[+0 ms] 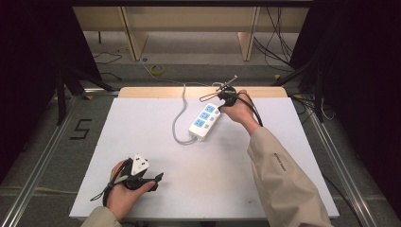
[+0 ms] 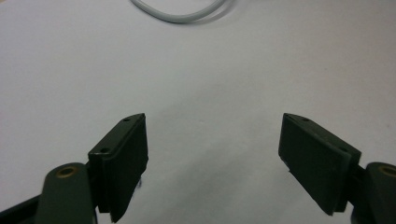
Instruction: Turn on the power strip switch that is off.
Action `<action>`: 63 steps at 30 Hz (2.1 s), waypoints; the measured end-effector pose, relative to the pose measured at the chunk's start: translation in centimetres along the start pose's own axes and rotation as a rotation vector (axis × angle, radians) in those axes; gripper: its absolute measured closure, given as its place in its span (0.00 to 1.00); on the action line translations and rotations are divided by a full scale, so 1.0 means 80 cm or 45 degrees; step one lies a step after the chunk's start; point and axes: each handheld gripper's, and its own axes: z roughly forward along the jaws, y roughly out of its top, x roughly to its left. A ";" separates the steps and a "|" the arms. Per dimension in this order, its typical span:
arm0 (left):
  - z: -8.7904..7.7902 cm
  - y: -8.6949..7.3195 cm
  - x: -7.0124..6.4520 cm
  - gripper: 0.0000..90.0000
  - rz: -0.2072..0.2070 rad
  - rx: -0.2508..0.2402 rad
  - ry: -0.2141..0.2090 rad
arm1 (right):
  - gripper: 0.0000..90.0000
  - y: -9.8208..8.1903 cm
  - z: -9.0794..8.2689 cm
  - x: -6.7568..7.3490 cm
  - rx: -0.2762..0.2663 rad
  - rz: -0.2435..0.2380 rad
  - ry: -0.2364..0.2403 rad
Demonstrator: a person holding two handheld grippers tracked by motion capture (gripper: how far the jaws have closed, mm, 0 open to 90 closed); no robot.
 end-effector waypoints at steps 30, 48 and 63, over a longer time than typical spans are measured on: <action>-0.001 -0.001 0.000 0.27 0.000 -0.002 -0.002 | 1.00 0.012 0.028 -0.008 0.010 0.028 0.000; -0.002 -0.002 0.000 0.27 0.001 0.000 -0.003 | 1.00 0.017 0.038 -0.004 0.023 0.026 -0.010; -0.002 -0.002 0.001 0.27 -0.001 -0.003 -0.001 | 1.00 0.017 0.044 -0.002 0.044 0.014 -0.028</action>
